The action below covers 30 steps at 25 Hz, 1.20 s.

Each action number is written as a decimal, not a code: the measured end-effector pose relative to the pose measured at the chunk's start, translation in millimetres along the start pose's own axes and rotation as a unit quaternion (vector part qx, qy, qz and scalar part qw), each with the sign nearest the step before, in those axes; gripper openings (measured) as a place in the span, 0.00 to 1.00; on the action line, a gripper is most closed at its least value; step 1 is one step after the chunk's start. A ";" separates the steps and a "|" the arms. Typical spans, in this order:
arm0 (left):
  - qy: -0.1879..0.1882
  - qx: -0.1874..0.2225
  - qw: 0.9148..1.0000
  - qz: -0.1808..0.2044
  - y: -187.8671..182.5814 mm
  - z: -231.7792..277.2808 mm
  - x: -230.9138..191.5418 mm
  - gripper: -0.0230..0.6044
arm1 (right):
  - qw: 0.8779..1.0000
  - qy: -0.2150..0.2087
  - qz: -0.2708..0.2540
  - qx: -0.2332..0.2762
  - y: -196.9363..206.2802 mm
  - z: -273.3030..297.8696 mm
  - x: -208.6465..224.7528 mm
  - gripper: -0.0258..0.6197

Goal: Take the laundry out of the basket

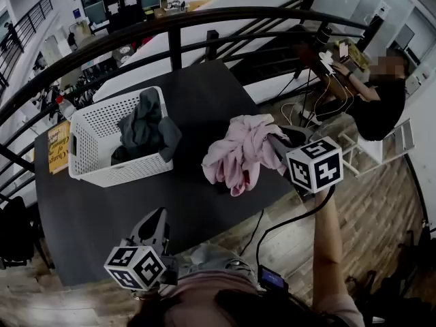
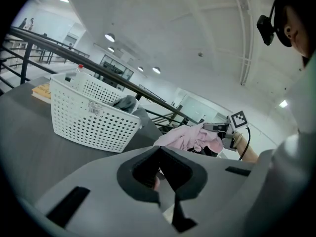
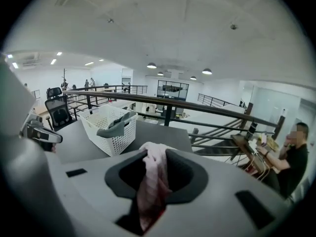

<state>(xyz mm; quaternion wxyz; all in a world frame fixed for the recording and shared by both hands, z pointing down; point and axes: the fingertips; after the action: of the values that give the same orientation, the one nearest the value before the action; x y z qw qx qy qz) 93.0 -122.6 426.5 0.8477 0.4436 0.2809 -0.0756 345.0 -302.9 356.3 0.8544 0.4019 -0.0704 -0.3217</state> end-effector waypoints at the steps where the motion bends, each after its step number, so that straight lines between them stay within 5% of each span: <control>1: 0.000 0.000 1.000 0.001 0.8 0.2 0.9 0.03 | 1.000 -0.004 0.006 -0.002 5.9 5.1 -0.5 0.19; 11: -0.008 -0.001 1.000 0.007 7.0 -0.3 4.3 0.03 | 0.996 -0.058 0.074 -0.008 63.4 53.1 -6.6 0.20; 21: -0.006 -0.006 1.000 0.015 8.8 1.8 10.4 0.03 | 0.990 -0.069 0.121 0.006 101.3 81.5 -16.1 0.23; 30: 0.001 -0.011 1.000 0.022 15.9 -2.9 16.5 0.03 | 0.993 -0.055 0.107 -0.020 133.4 83.3 -20.4 0.39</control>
<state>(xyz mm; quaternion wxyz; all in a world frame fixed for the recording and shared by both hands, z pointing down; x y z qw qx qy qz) 111.5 -108.9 427.5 0.8538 0.4400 0.2731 -0.0535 363.2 -281.2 512.4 0.8868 0.3566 -0.1532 -0.2509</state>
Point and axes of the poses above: the fingertips, and each gripper's own axes: z forward along the fingers, x to its right, y out of its underside, and after that the axes turned 6 degrees about -x, right-handed
